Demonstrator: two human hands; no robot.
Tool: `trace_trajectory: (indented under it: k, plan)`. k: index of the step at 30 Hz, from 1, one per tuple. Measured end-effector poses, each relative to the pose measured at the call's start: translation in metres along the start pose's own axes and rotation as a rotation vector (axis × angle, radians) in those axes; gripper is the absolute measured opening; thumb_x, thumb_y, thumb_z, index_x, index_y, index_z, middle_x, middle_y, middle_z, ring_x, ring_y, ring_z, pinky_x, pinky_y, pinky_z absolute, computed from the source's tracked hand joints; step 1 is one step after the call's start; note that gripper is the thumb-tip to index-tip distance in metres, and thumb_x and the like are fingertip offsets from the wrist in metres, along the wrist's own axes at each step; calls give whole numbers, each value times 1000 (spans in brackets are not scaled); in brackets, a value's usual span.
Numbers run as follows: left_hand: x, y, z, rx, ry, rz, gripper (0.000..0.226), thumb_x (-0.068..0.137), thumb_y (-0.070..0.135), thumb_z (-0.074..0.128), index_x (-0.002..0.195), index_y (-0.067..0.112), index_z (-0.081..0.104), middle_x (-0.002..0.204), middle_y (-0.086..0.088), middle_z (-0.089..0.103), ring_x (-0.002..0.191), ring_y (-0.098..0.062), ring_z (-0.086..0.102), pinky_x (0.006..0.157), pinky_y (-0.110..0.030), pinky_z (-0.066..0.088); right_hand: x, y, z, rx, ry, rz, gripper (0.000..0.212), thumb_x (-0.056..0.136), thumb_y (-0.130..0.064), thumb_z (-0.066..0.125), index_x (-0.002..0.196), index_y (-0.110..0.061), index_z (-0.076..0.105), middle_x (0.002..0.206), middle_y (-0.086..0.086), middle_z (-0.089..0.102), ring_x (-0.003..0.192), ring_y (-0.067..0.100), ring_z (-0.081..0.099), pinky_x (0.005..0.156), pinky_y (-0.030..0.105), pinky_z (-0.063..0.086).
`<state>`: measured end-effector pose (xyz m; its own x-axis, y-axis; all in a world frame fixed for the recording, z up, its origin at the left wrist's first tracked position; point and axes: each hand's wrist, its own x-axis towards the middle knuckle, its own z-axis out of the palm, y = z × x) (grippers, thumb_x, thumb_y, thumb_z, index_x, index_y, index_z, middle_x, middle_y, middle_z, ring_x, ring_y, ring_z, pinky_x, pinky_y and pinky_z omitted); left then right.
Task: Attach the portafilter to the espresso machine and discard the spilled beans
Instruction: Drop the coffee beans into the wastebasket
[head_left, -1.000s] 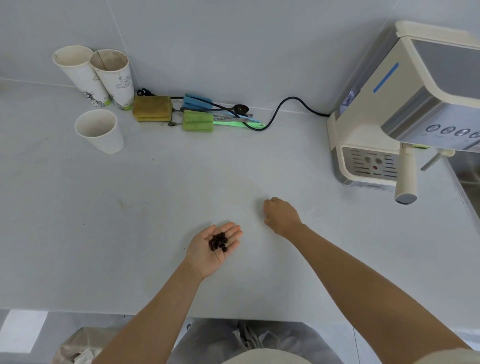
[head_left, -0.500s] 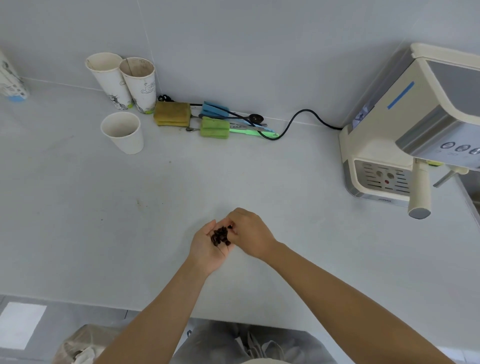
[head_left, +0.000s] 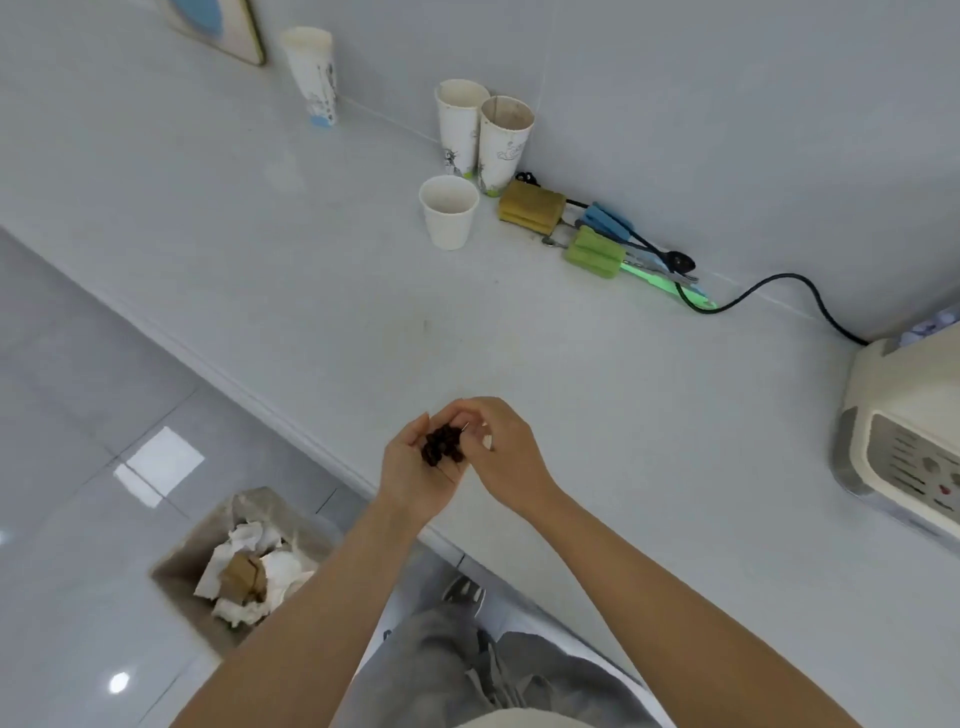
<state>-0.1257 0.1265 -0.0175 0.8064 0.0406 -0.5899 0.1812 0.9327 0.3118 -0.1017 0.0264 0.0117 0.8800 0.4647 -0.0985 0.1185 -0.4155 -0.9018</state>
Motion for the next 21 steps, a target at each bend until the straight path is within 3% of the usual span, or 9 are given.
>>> trace_trajectory:
  k: [3,5,7,10,13,15,18,21]
  plan:
    - [-25,7,-23,-87,49,127,58,96,21,27,72,-1,75,79,-14,74,74,-23,71,74,-32,58,-14,-11,20,202,-51,63,31,89,0,42,105,-20,58,97,-10,58,98,5,52,79,0,38]
    - [-45,10,-37,-138,83,212,58,97,21,28,72,-2,75,78,-15,75,71,-23,73,72,-32,58,-20,-17,36,292,-93,120,31,91,-5,42,120,-12,51,107,-9,55,105,5,49,81,2,36]
    - [-65,13,-52,-196,109,285,58,97,21,27,72,-2,75,78,-16,74,70,-24,73,67,-33,59,-29,-26,56,385,-145,160,33,92,-7,42,123,-11,50,111,-6,54,104,5,50,81,6,38]
    - [-95,15,-73,-264,158,369,49,97,20,26,87,-4,68,88,-16,69,80,-25,68,73,-34,59,-46,-38,89,494,-220,198,29,91,-8,43,118,-11,54,99,-12,57,92,-4,53,75,7,43]
    - [-117,15,-95,-342,209,444,44,97,20,24,96,-3,61,95,-14,64,91,-23,60,79,-31,48,-63,-43,121,557,-280,228,26,93,-10,43,116,-11,56,99,-8,59,92,0,56,74,7,46]
    - [-127,15,-112,-416,228,485,47,97,20,25,91,-4,65,90,-15,69,93,-24,59,81,-32,47,-71,-44,142,578,-316,256,28,94,-10,41,118,-9,55,101,-5,58,90,0,56,70,4,47]
    - [-136,17,-139,-461,286,528,51,97,20,26,82,-3,70,75,-12,74,88,-23,60,83,-30,47,-82,-41,174,574,-352,290,25,95,-12,40,104,-20,61,100,-4,62,93,4,58,78,13,48]
    - [-136,17,-169,-496,342,518,44,97,21,26,93,-3,64,84,-12,71,92,-22,59,89,-31,45,-90,-29,205,578,-348,358,26,94,-15,42,86,-14,66,109,17,64,92,12,62,77,18,49]
